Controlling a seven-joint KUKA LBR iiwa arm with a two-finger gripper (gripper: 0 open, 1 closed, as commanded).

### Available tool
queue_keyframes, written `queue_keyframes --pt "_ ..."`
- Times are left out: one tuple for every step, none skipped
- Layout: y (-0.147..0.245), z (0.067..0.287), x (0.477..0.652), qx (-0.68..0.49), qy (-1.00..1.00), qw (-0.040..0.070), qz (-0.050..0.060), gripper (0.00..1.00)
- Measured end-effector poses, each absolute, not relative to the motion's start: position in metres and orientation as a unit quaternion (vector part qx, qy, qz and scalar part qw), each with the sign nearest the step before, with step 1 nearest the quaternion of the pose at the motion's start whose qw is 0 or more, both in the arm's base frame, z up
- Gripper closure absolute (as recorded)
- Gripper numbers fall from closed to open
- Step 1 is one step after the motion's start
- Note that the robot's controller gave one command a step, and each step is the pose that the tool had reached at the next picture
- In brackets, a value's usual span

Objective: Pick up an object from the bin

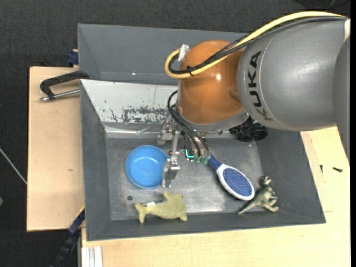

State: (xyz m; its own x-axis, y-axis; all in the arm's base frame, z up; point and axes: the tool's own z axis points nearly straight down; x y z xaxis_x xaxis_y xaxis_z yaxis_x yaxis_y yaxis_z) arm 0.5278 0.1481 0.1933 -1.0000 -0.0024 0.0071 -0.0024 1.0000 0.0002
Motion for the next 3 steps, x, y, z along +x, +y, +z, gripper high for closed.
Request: queue_keyframes --pt "0.188 0.073 0.539 0.169 -0.986 -0.003 -0.001 0.0" --pt "0.186 0.076 0.541 0.168 -0.986 -0.003 0.0 1.0" --pt "0.189 0.233 0.549 0.176 -0.984 -0.008 -0.002 1.0"
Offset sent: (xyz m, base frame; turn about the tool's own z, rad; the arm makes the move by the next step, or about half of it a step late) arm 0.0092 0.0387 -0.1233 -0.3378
